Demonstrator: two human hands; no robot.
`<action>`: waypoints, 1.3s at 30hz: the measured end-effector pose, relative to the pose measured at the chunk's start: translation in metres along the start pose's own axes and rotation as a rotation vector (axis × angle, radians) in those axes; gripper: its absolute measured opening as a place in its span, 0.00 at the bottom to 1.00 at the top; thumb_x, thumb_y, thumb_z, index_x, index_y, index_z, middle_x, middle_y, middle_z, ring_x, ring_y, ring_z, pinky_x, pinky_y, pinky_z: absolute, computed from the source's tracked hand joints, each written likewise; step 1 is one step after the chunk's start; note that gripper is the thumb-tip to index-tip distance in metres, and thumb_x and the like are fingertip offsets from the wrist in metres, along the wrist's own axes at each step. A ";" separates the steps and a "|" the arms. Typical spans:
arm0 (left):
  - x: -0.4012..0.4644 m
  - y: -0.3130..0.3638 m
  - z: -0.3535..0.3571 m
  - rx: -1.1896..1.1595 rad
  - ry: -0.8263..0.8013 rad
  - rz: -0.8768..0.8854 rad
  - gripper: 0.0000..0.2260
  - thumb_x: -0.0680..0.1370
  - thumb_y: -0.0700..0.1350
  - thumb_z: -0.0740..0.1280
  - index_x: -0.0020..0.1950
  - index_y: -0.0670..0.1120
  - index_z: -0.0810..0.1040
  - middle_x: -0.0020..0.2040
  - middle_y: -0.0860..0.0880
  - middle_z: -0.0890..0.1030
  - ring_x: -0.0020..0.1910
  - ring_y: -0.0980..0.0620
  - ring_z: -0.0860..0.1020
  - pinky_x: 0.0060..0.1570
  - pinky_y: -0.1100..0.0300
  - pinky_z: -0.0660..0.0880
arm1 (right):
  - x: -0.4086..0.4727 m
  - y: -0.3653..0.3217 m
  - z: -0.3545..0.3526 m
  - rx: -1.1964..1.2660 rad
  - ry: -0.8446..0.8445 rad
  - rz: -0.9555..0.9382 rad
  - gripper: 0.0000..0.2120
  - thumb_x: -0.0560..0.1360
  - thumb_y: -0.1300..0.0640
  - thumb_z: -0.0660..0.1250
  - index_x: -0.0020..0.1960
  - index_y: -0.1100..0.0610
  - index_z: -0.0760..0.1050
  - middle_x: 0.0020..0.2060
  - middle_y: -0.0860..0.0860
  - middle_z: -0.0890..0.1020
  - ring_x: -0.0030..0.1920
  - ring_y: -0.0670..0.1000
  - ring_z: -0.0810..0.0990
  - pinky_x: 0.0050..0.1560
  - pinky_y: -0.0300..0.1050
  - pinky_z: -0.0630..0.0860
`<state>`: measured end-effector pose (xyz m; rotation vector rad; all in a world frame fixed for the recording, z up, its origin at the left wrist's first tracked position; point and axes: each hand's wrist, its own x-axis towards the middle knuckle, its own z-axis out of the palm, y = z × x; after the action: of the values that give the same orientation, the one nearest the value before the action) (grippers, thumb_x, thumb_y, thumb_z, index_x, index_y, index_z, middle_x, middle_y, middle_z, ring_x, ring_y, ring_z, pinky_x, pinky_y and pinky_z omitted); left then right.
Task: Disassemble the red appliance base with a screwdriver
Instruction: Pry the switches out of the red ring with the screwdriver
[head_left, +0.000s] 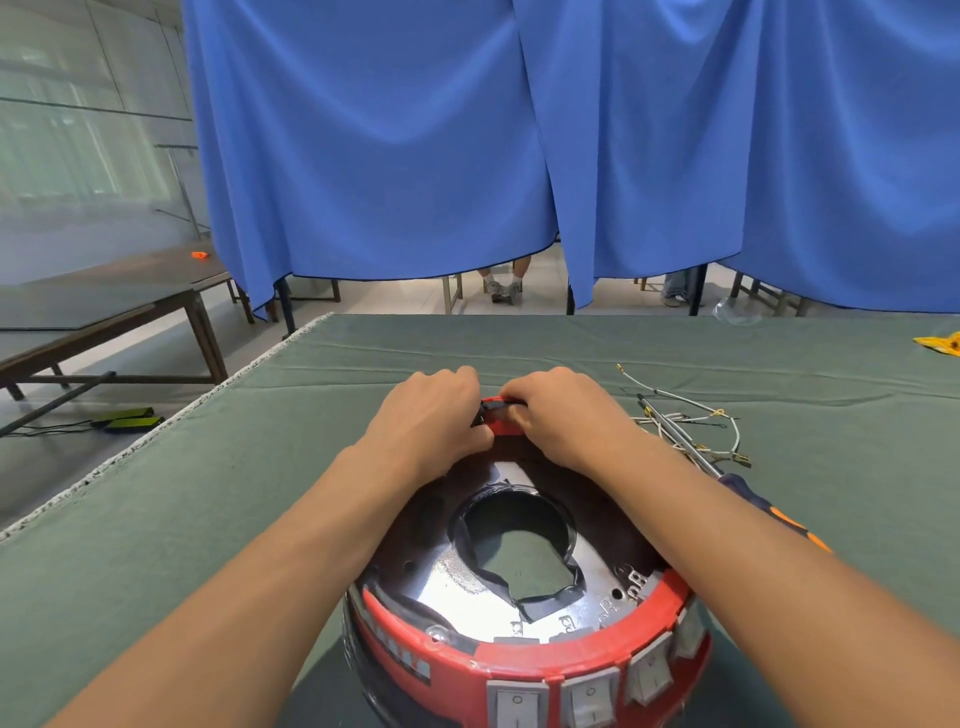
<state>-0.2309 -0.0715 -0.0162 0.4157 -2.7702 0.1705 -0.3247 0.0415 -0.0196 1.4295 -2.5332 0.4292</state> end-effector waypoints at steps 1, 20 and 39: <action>0.000 0.001 0.000 0.016 -0.008 0.013 0.12 0.75 0.50 0.63 0.44 0.44 0.63 0.48 0.41 0.78 0.45 0.37 0.75 0.36 0.54 0.62 | 0.000 0.000 0.000 -0.002 0.004 0.000 0.11 0.80 0.54 0.58 0.55 0.54 0.78 0.50 0.57 0.81 0.50 0.60 0.77 0.41 0.46 0.66; -0.009 0.002 -0.001 -0.153 0.402 -0.172 0.10 0.80 0.49 0.56 0.47 0.46 0.56 0.36 0.46 0.72 0.36 0.37 0.75 0.31 0.54 0.60 | -0.003 -0.003 -0.001 -0.032 -0.035 0.015 0.12 0.80 0.53 0.58 0.59 0.54 0.76 0.53 0.57 0.81 0.53 0.60 0.77 0.43 0.46 0.67; -0.011 0.008 -0.004 -0.356 0.276 0.071 0.18 0.77 0.47 0.65 0.65 0.48 0.66 0.59 0.50 0.76 0.53 0.46 0.77 0.46 0.52 0.73 | -0.014 -0.002 -0.016 1.086 0.160 0.137 0.07 0.73 0.60 0.72 0.37 0.53 0.80 0.31 0.44 0.83 0.34 0.41 0.81 0.39 0.32 0.75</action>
<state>-0.2220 -0.0599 -0.0172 0.1849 -2.4739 -0.2300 -0.3154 0.0576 -0.0092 1.3402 -2.2916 2.0568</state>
